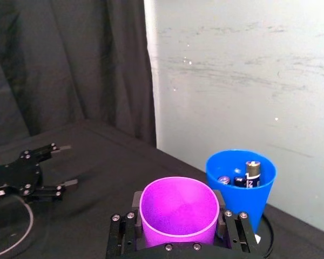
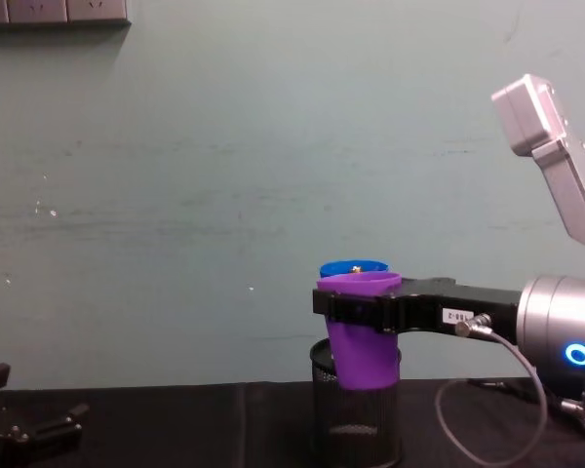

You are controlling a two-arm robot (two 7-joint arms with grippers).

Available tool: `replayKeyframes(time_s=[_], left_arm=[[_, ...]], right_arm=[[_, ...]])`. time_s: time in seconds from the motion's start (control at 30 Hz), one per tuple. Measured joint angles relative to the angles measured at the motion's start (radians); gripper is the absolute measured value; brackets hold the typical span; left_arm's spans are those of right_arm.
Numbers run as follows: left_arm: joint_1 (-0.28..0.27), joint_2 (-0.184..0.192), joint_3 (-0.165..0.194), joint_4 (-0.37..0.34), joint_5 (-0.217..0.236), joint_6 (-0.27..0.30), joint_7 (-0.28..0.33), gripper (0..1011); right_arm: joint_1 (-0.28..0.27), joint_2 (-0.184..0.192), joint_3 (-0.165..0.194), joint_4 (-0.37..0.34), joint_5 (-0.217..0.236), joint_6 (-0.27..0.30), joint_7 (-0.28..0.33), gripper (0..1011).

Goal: Pick up one cup with a gripper and tap it against the other cup.

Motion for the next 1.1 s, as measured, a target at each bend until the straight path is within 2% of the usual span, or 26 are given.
replayKeyframes(time_s=[0.27, 0.67, 1.1], left_arm=[[0.0, 0.0, 0.0, 0.0, 0.0, 0.0, 0.0, 1000], [0.0, 0.0, 0.0, 0.0, 0.0, 0.0, 0.0, 1000], [0.0, 0.0, 0.0, 0.0, 0.0, 0.0, 0.0, 1000]], right_arm=[[0.035, -0.021, 0.0, 0.056, -0.022, -0.027, 0.01, 735], [0.075, -0.056, 0.021, 0.141, -0.021, -0.065, 0.031, 735], [0.101, -0.074, 0.038, 0.183, -0.016, -0.085, 0.048, 735]])
